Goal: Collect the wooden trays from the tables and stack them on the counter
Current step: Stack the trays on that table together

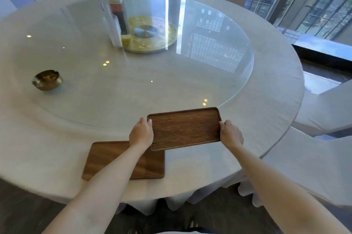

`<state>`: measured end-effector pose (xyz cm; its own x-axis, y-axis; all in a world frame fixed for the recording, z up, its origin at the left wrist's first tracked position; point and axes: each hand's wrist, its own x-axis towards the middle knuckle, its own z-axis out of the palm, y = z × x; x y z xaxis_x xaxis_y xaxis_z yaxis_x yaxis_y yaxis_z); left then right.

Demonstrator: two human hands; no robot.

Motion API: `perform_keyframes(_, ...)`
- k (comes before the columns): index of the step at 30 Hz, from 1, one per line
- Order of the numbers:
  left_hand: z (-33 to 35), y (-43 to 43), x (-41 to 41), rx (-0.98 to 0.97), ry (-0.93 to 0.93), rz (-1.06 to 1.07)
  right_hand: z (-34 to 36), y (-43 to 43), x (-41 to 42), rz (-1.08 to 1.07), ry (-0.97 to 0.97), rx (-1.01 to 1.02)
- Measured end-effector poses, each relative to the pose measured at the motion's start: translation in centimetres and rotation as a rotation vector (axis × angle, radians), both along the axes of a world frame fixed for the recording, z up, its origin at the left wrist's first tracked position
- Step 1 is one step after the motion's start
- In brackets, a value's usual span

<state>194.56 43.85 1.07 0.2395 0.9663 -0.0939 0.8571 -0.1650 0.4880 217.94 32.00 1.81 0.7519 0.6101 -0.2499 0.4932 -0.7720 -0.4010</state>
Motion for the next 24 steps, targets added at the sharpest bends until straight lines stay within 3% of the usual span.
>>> perform_keyframes(10, -1.0, 3.1, -13.3, -0.055, 0.102, 0.052, -1.4, 2.1, -12.8, 0.149, 0.071, -0.052)
perform_keyframes(24, -4.3, 4.0, -18.6, -0.160, 0.171, 0.043, -4.0, 1.1, -18.7, 0.234, 0.109, -0.177)
